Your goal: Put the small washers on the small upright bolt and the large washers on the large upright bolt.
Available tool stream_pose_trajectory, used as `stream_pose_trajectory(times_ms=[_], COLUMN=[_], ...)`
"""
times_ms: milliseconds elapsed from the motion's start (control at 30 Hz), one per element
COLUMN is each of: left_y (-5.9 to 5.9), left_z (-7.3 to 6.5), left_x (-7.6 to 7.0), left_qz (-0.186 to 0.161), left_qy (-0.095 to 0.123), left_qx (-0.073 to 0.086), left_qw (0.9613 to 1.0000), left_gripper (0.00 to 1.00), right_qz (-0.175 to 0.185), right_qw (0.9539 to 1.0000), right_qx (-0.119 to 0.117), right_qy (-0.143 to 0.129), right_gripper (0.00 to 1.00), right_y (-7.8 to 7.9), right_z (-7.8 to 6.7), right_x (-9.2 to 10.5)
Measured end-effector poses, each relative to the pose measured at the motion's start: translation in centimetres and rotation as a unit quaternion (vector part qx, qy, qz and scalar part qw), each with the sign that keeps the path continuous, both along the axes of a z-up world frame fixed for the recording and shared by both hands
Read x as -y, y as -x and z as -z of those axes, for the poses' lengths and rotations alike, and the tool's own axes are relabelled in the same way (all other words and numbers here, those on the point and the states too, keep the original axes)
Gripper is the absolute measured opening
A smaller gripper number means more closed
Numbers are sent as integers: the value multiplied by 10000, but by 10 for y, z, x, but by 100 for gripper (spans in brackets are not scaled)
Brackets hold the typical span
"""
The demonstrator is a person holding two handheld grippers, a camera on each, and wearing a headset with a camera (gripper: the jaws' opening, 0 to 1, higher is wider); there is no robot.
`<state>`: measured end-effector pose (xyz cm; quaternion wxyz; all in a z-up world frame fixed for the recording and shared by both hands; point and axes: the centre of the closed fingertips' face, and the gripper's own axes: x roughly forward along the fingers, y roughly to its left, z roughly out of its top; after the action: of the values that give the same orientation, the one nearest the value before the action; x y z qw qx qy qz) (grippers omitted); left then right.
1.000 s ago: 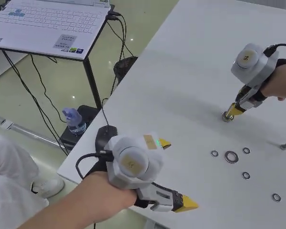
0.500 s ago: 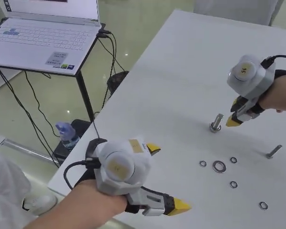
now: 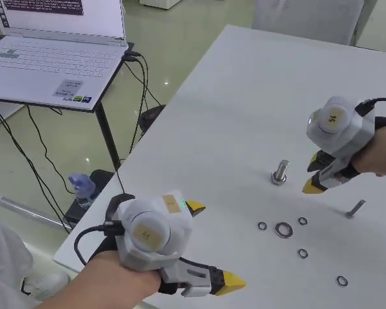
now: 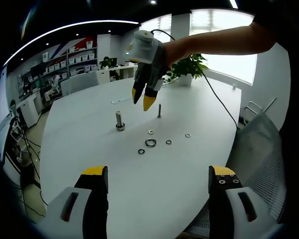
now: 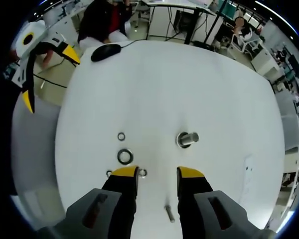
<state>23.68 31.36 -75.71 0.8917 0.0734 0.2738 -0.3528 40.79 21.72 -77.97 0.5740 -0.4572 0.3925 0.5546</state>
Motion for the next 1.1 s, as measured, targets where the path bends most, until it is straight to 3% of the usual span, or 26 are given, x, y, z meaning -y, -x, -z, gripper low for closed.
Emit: stream_pose_trajectory(times_ms=[300,600,1100], left_y=[-1,1,-1], left_z=[-1,-2,5], left_x=[0,1,-5], left_qz=[-48,14,82], left_qy=[22,-1,-145], left_qx=[46,51,25], left_qw=[10000,10000,9999], left_gripper=[83,83,83], right_qz=[-73,-105,-14], right_qw=[9999,9995,9989], right_qx=[-132,-281,-458], right_qy=[-44,-78,-107], right_gripper=[32,33,35], right_y=[26,37,44], right_z=[8,17,58], right_x=[4,0,-5])
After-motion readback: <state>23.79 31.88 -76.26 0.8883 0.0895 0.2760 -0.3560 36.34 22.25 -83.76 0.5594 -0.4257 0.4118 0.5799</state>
